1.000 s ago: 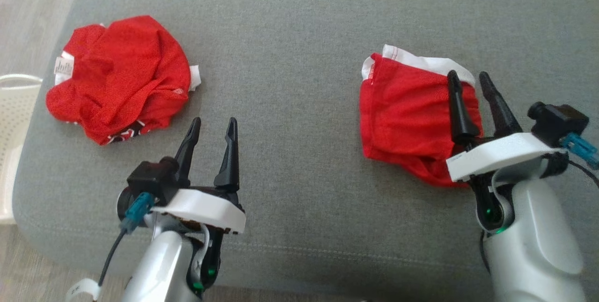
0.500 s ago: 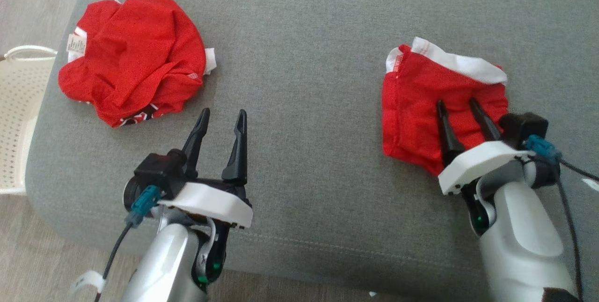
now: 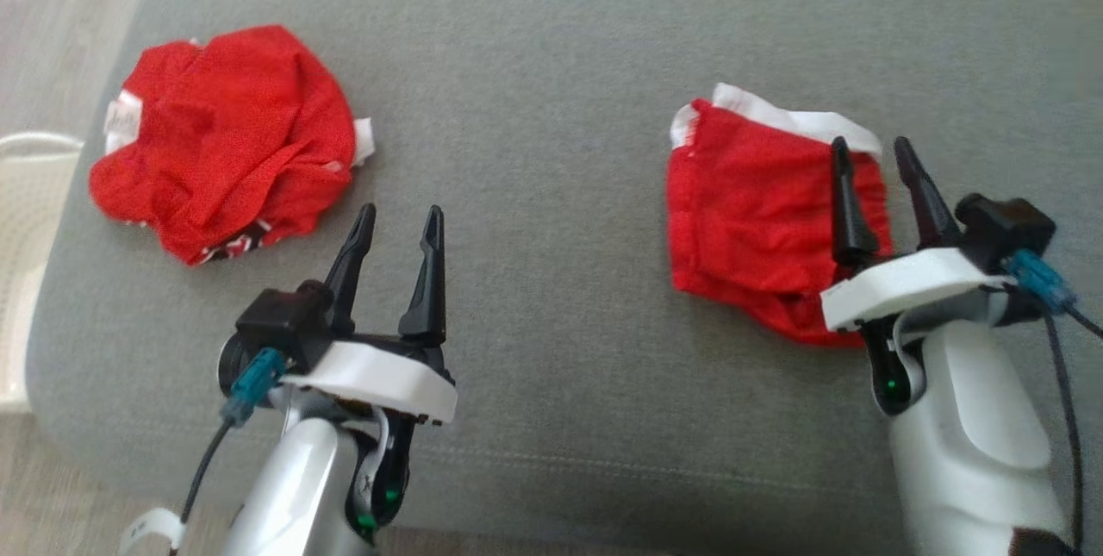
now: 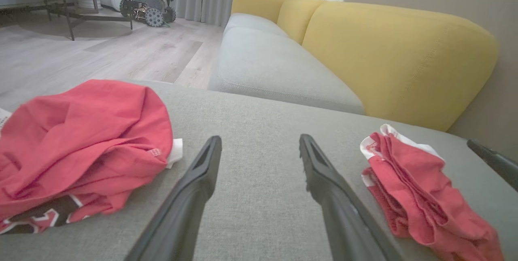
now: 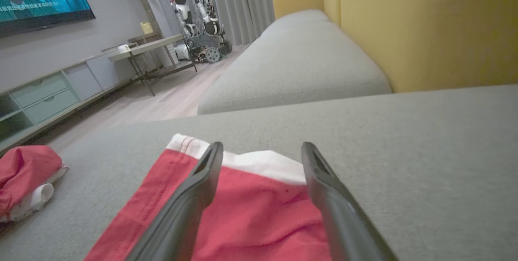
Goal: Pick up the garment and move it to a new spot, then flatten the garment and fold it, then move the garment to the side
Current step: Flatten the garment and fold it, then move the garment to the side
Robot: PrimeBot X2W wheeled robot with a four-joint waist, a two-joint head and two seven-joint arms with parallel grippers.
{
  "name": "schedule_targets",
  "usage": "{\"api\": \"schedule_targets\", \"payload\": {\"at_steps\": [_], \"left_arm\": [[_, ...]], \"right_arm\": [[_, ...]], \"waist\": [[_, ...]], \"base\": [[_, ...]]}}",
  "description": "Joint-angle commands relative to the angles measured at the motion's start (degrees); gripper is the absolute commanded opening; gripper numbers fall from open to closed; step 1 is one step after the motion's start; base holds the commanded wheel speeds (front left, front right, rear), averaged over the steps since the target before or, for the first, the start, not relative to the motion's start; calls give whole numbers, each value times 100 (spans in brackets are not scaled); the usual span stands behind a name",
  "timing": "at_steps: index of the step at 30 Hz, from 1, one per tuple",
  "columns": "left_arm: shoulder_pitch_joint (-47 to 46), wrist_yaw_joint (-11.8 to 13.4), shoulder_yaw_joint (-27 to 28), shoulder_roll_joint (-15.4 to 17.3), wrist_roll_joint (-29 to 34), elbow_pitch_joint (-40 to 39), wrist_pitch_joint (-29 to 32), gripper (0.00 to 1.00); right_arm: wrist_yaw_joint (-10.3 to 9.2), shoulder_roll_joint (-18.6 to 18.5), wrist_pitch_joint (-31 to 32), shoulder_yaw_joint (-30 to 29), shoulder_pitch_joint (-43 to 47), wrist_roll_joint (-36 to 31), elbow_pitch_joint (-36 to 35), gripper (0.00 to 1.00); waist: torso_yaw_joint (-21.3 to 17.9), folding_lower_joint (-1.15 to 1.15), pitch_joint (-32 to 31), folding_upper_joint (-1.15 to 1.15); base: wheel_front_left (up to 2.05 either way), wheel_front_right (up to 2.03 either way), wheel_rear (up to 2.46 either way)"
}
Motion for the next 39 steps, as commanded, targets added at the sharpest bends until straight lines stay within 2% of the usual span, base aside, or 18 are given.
{"api": "schedule_targets", "payload": {"at_steps": [1, 9, 11, 17, 25, 39], "left_arm": [[-54, -24, 222, 39, 31, -228, -70, 100], [182, 36, 367, 39, -29, -502, -70, 100], [230, 41, 316, 39, 131, -566, -70, 100], [416, 107, 304, 39, 274, -780, -70, 100], [624, 74, 429, 39, 540, -1063, -70, 100], [575, 85, 355, 39, 492, -1082, -70, 100]], "right_arm": [[37, 96, -94, 122, 105, -1, -308, 100], [37, 99, -185, -23, 1051, -388, -1672, 100], [37, 99, -191, -28, 1293, -502, -2005, 100], [37, 100, -199, -122, 1832, -582, -2597, 100], [37, 100, -201, -110, 2061, -623, -2784, 100], [37, 100, -160, -136, 1967, -574, -2641, 100]], "waist": [[-147, 0, -142, 0], [-418, 0, -412, 0], [-461, 0, -439, 0], [-569, 0, -461, 0], [-716, 0, -384, 0], [-670, 0, -271, 0]], "base": [[0, 0, 0], [0, 0, 0], [0, 0, 0], [0, 0, 0], [0, 0, 0], [0, 0, 0]]}}
